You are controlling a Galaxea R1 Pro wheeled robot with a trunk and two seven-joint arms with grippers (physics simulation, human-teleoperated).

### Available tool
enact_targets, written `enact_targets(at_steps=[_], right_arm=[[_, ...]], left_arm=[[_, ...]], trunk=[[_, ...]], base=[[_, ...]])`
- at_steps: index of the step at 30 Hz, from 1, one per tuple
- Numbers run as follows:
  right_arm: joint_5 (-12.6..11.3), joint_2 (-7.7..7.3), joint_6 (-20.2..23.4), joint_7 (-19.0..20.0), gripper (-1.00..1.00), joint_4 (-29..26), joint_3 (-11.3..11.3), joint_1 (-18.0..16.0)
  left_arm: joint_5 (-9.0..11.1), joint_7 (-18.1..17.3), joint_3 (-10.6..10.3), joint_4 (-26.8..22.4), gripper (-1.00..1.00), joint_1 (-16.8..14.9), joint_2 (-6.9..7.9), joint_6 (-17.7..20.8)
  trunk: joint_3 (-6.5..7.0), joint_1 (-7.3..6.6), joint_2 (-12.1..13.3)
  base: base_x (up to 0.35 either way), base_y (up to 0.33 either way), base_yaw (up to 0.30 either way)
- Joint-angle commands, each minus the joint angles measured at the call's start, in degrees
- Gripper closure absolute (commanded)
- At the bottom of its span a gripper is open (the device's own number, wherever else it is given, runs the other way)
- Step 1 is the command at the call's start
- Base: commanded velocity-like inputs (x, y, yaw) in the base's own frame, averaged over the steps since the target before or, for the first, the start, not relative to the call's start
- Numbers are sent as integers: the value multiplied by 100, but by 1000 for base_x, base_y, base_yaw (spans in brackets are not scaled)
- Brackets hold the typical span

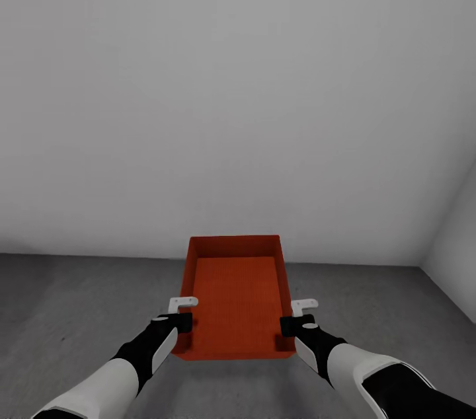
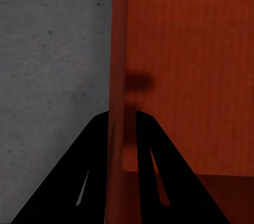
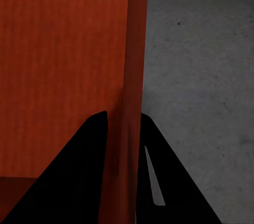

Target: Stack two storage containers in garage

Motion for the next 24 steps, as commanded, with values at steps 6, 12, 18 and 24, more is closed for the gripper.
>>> enact_targets(at_steps=[6, 12, 18, 24], right_arm=[[-107, 1, -32, -10, 100, 21, -65, -3], [-107, 0, -32, -10, 100, 21, -65, -3], [-108, 0, -31, -10, 100, 21, -65, -3], [-107, 0, -34, -10, 100, 21, -65, -3]], left_arm=[[-43, 84, 76, -165, 100, -5, -23, 37], [-43, 84, 75, -165, 100, -5, -26, 40], [-43, 84, 75, -165, 100, -5, -30, 48], [-43, 84, 75, -165, 100, -5, -31, 56]], trunk=[[-61, 0, -4], [-116, 0, -4], [-170, 0, -4], [-225, 0, -4]], base=[[0, 0, 0], [0, 0, 0], [0, 0, 0], [0, 0, 0]])
